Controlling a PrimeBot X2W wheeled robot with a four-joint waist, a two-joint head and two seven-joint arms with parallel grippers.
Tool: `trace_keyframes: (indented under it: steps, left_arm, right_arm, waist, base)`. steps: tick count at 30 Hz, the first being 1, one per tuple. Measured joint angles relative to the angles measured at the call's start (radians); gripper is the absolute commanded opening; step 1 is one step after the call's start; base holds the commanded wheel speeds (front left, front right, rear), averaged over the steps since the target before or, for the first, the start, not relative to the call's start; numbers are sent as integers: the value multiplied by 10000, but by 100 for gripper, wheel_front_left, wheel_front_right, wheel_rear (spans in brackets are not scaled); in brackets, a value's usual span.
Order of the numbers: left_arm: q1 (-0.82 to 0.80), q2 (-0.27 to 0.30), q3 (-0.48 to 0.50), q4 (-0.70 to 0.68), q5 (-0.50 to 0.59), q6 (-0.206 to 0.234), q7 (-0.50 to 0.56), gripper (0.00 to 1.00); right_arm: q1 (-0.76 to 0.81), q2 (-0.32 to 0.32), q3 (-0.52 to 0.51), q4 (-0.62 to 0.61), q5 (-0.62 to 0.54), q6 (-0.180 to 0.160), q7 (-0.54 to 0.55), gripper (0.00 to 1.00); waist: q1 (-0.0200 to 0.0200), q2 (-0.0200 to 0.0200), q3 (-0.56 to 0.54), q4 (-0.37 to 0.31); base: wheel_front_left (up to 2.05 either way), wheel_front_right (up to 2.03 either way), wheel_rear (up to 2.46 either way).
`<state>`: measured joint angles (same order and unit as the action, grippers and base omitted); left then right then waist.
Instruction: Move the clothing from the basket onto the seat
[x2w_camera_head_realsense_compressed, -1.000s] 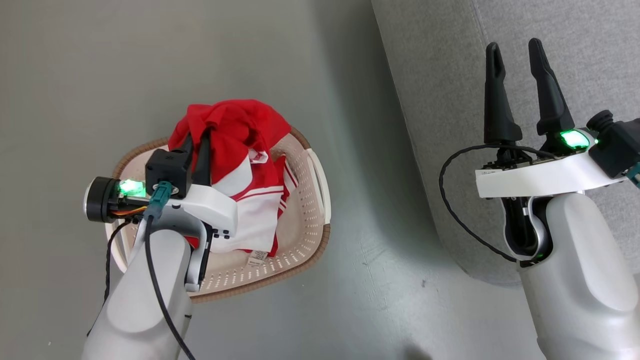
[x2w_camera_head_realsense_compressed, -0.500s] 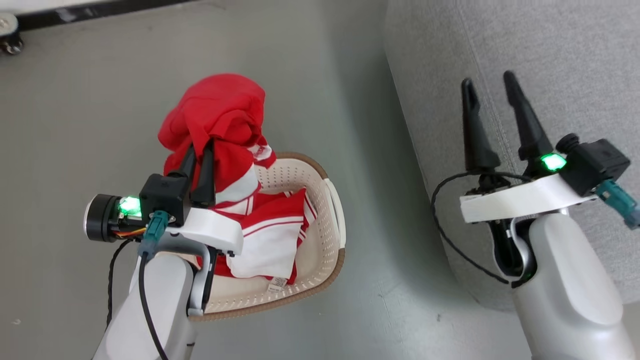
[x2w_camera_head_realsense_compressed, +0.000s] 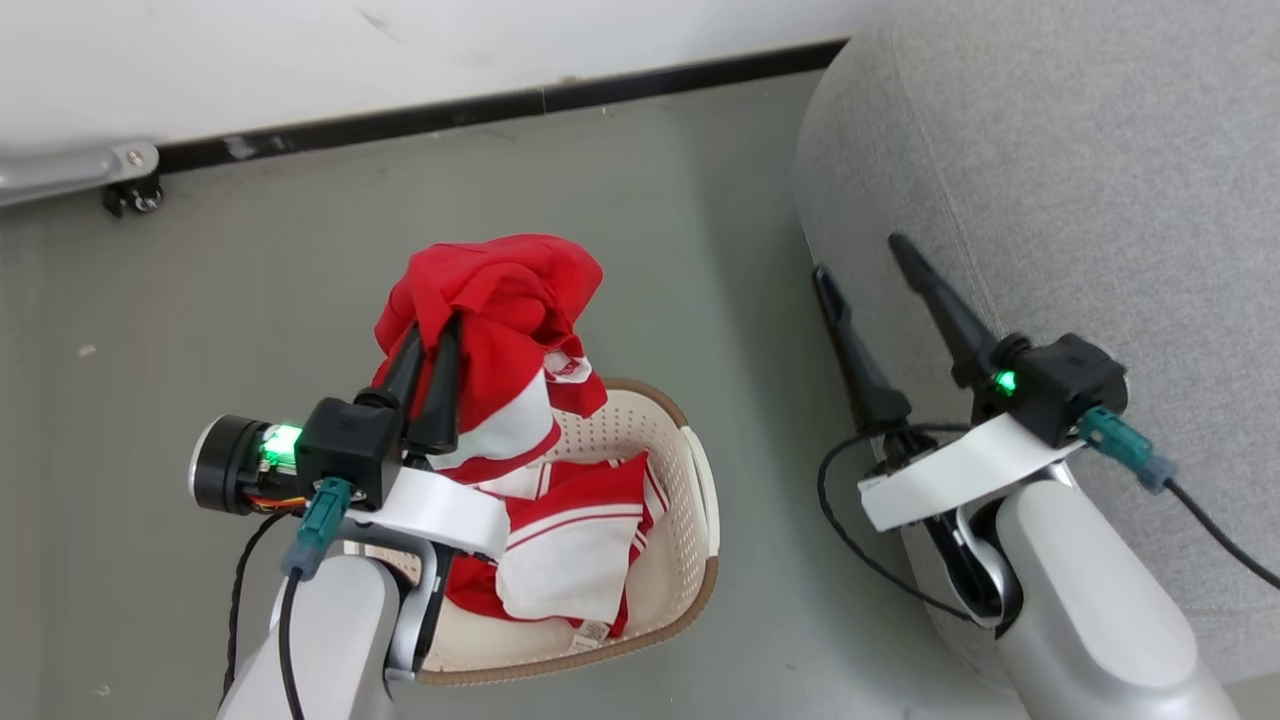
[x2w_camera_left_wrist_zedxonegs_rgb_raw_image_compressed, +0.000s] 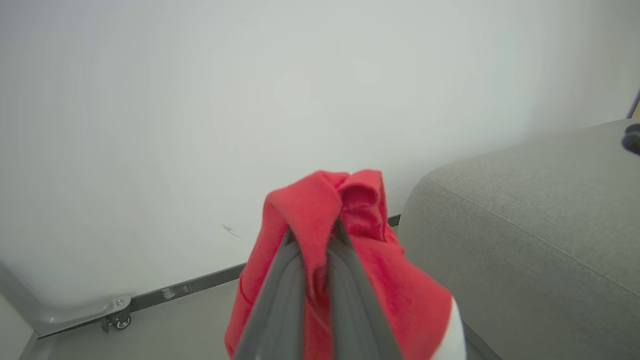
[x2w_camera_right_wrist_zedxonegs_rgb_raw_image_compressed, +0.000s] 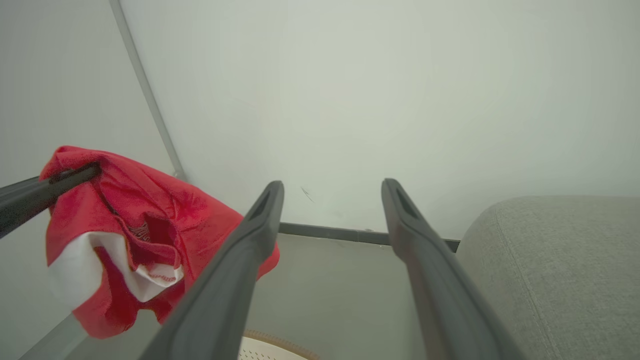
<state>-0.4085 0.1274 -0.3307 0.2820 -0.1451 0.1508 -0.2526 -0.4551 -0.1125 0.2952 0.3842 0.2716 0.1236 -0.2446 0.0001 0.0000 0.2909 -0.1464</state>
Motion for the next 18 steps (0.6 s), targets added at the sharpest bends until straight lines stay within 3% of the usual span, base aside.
trace_keyframes:
  steps: [12, 18]
  left_arm:
    - [451, 316, -293, -790, 174, -639, 0, 0]
    - [672, 479, -512, -1091, 265, -951, -2, 0]
  right_arm:
    - [317, -696, 1461, -107, 198, 6, 598, 100]
    - [701, -1081, 2690, -378, 426, 8, 1057, 100]
  waist:
    - [-1, 0, -1185, 312]
    - [0, 0, -1716, 449]
  base:
    - [0, 0, 0]
    - [0, 0, 0]
